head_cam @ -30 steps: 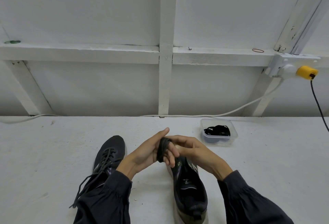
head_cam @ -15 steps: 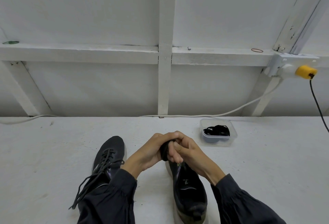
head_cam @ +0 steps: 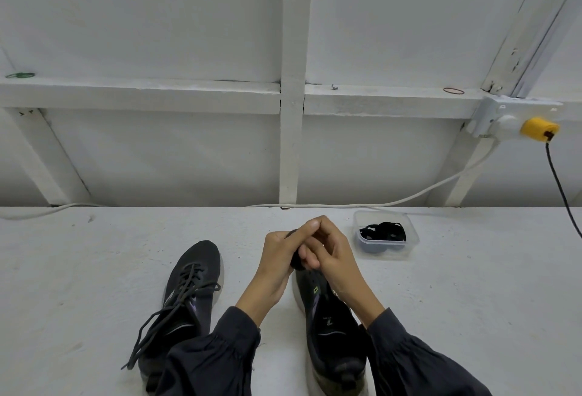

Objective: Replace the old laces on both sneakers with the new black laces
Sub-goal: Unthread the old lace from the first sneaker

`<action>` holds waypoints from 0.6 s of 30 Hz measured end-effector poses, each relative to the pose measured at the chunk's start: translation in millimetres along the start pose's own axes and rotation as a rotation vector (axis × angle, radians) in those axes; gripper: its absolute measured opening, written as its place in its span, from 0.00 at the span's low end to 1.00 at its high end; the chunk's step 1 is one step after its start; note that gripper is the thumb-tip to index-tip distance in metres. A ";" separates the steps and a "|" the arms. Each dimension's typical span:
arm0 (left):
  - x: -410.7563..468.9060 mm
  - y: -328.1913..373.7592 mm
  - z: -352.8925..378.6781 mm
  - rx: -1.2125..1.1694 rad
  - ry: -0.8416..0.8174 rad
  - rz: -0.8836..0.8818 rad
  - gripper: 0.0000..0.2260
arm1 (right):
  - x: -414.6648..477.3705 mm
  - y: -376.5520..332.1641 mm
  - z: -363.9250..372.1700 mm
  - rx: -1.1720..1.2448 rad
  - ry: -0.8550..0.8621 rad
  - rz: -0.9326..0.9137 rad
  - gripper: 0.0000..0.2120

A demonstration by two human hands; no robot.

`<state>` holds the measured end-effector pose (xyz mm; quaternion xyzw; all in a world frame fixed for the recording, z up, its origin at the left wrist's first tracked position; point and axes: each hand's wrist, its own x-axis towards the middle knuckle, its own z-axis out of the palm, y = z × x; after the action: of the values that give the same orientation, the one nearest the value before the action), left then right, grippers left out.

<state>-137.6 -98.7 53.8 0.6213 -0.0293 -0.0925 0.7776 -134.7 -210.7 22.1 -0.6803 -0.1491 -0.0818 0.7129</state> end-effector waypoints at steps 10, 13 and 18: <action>5.5 3.3 -23.7 -0.189 -0.259 -0.129 0.18 | -3.2 -6.3 -31.0 0.340 -0.285 0.278 0.18; 6.4 -0.7 -22.4 -0.104 -0.228 -0.122 0.21 | -5.4 -5.1 -32.4 0.315 -0.255 0.323 0.16; 9.7 -8.9 -22.7 -0.135 -0.199 -0.131 0.18 | -4.5 -8.2 -30.2 0.301 -0.216 0.395 0.17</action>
<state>-125.4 -80.5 39.3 0.5558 -0.0594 -0.2063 0.8031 -138.5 -241.6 27.5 -0.5876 -0.0990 0.1550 0.7880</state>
